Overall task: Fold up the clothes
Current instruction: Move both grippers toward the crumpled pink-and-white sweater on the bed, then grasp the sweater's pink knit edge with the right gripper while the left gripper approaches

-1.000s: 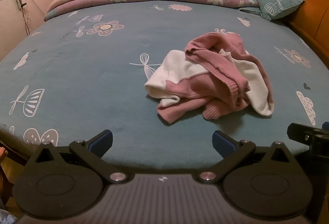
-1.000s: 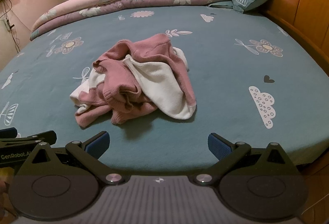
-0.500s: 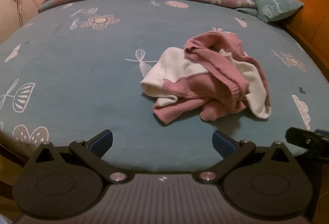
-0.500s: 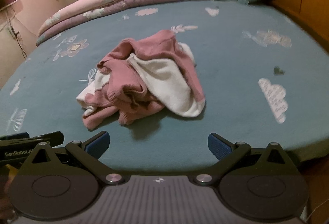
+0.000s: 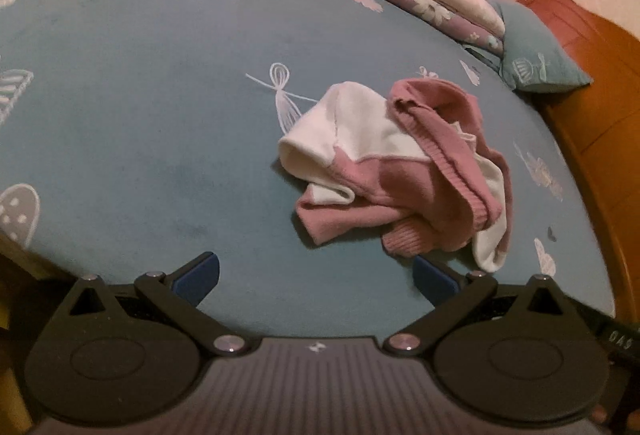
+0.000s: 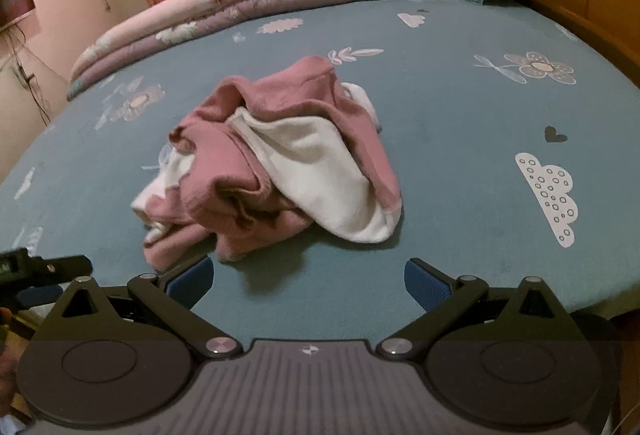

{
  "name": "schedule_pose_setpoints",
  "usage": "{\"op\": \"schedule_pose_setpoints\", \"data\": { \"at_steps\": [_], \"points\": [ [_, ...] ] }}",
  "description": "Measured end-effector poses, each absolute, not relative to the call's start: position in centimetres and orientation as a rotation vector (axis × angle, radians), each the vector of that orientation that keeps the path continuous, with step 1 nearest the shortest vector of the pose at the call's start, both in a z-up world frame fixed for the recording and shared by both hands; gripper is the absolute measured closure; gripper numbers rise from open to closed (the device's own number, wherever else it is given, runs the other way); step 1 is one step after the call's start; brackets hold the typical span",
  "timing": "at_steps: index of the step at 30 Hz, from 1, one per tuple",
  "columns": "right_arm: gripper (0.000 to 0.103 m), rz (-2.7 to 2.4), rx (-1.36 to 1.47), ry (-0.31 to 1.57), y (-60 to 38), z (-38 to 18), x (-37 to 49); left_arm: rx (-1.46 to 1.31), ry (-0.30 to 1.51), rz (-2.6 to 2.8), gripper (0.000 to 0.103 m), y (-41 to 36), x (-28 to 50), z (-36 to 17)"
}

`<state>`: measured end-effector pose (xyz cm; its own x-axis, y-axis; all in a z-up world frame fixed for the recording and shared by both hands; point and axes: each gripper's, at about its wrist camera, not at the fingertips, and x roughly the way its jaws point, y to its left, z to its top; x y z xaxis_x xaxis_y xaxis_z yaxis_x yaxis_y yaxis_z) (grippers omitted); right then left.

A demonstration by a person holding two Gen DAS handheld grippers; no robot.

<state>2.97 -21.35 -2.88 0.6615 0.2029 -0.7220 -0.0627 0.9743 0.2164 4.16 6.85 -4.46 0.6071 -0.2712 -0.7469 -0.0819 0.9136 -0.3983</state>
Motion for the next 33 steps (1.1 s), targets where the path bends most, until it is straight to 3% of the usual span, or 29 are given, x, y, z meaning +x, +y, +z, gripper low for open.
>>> {"op": "schedule_pose_setpoints", "data": {
  "at_steps": [6, 11, 15, 18, 21, 25, 27, 33],
  "points": [
    [0.000, 0.227, 0.237, 0.766, -22.1, -4.1, 3.8, -0.430, 0.913, -0.136, 0.001, 7.0, 5.9, -5.6],
    [0.000, 0.232, 0.214, 0.738, -22.4, -4.8, 4.9, -0.368, 0.746, -0.220, 0.001, 5.9, 6.2, -5.2],
    [0.000, 0.240, 0.239, 0.747, -23.0, -5.2, 5.7, -0.297, 0.816, -0.235, 0.001, 4.2, 7.6, -5.5],
    [0.001, 0.260, 0.194, 0.715, -22.9, -4.8, 6.1, -0.274, 0.767, -0.231, 0.001, 3.5, 7.7, -5.5],
    [0.009, 0.270, 0.121, 0.613, -22.5, -3.4, 6.3, -0.219, 0.752, -0.230, 0.001, 2.9, 7.7, -5.4],
    [0.011, 0.361, 0.046, 0.440, -22.2, -1.0, 7.3, -0.158, 0.740, -0.231, 0.001, 2.6, 7.9, -5.2],
    [0.013, 0.355, -0.078, 0.452, -20.8, 0.2, 8.8, -0.111, 0.735, -0.243, 0.001, 2.5, 7.8, -5.2],
    [0.037, 0.425, -0.426, 0.498, -14.9, 0.9, 13.9, -0.037, 0.716, -0.278, 0.001, 2.7, 7.6, -5.6]
  ]
}}
